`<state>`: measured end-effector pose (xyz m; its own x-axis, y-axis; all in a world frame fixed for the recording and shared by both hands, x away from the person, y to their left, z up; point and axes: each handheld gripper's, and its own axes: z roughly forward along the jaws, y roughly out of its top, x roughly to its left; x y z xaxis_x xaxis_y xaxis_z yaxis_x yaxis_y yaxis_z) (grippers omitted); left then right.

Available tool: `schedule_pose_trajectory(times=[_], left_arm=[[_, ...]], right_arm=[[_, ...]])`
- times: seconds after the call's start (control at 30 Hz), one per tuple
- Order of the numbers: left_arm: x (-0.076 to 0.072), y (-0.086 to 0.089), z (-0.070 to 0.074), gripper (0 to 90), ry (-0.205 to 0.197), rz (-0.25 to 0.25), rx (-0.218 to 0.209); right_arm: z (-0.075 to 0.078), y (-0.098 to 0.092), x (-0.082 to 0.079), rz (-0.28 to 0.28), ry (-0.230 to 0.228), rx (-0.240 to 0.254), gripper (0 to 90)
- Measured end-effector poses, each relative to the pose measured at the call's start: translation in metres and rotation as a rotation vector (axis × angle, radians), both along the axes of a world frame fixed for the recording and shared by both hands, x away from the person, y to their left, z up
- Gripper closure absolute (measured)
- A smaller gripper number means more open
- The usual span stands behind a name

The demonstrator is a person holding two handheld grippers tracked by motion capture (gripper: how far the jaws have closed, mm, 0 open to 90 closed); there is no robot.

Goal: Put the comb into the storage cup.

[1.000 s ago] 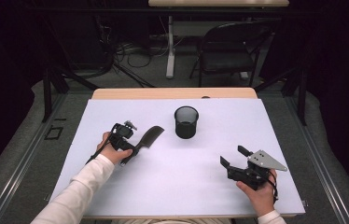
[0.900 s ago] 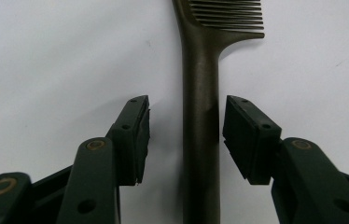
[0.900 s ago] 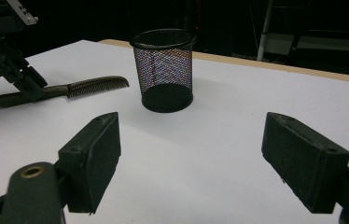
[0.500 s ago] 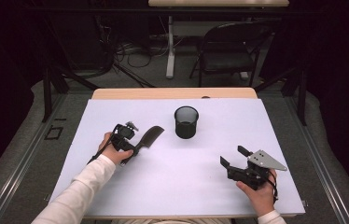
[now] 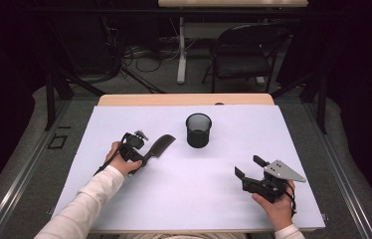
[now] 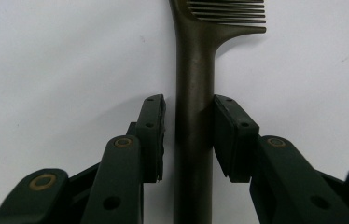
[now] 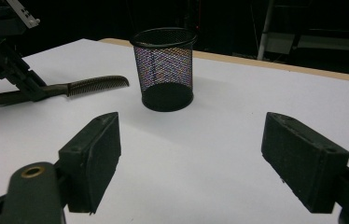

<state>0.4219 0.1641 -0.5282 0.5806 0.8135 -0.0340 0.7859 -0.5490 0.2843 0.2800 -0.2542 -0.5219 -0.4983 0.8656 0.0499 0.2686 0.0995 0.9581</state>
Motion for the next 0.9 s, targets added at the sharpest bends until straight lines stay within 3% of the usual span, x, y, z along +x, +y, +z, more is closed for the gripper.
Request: schedule_pose_trajectory(times=[0.9], left_arm=[[-0.0014,-0.0026,0.0001,72.2,-0.003,0.004,0.007]], right_arm=[[-0.0006,-0.0001,0.0007,-0.001,-0.006,0.001,19.5]])
